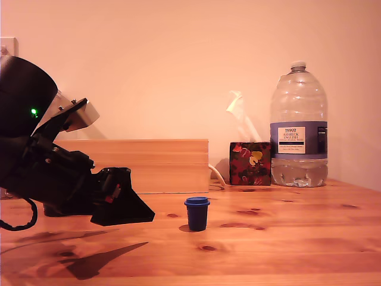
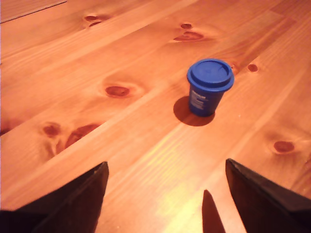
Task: Pick up the coffee capsules from the table one by one and drop them inside the nearest coffee cup
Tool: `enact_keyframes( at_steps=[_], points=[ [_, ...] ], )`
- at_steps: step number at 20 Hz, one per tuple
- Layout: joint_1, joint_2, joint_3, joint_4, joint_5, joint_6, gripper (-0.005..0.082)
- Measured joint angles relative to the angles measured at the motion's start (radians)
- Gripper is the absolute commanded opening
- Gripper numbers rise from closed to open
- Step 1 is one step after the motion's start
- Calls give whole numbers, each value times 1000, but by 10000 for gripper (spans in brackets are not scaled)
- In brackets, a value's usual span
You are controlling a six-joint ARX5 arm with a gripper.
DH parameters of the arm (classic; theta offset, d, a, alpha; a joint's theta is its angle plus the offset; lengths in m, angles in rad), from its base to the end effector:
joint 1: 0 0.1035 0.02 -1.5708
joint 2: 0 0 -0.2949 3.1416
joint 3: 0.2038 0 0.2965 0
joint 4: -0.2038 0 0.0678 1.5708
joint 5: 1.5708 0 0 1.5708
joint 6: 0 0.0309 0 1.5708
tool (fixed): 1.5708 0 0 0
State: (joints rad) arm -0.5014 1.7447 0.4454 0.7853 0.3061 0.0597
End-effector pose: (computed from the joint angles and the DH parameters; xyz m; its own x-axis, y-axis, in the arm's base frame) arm 0.2511 -0.1482 0.0825 0.5833 -0.6633 -0.4688 0.7129 0.6947 -0.0959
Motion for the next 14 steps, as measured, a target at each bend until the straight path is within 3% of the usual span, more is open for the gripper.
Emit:
enact_keyframes(
  at_steps=[9,14],
  points=[
    [-3,-21,0,-3,-1,-4,671],
    [-50,-21,0,1,0,0,671]
  ],
)
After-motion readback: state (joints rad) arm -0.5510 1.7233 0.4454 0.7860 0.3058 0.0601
